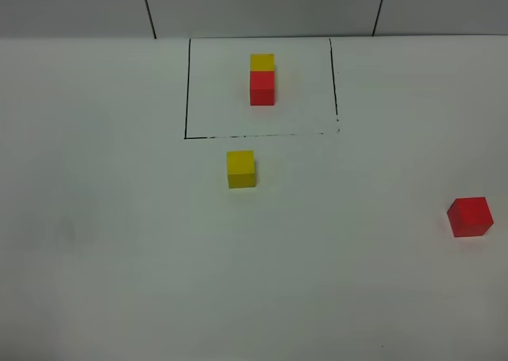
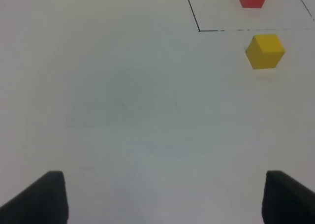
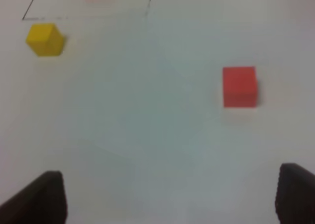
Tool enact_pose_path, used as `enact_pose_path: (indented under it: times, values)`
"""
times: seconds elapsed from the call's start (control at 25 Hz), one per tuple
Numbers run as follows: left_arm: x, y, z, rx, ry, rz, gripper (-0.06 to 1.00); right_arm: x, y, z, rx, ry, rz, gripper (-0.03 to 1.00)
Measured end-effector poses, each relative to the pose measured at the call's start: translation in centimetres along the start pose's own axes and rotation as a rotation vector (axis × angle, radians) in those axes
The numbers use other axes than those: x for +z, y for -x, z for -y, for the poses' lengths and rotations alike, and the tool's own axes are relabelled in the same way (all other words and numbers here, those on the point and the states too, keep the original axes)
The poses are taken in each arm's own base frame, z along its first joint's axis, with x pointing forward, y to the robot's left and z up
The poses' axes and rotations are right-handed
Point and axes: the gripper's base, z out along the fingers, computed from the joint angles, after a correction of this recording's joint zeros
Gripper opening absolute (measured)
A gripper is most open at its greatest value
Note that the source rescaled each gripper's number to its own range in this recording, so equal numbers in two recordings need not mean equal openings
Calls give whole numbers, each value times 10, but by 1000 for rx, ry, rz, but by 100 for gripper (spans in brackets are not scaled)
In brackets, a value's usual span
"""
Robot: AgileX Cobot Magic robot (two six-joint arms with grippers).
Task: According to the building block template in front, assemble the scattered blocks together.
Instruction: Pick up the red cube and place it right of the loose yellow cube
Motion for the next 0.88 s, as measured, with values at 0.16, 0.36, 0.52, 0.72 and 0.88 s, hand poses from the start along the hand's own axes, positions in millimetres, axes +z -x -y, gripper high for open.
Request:
enact_pose_path:
  times: [0.16,0.36,0.52,0.72,0.88]
  values:
    - [0,0,0,0,0,0,71,48,30,3,34,13,-198,76]
    - [0,0,0,0,0,0,71,121,72,21,27,-75,-376,76]
    - [0,0,0,0,0,0,71,181,91,38,-16,-150,-491,76]
    - [0,0,0,0,0,0,71,239,86,53,-60,-159,-623,76]
    - [0,0,0,0,0,0,71,261,81,64,-52,-176,-625,76]
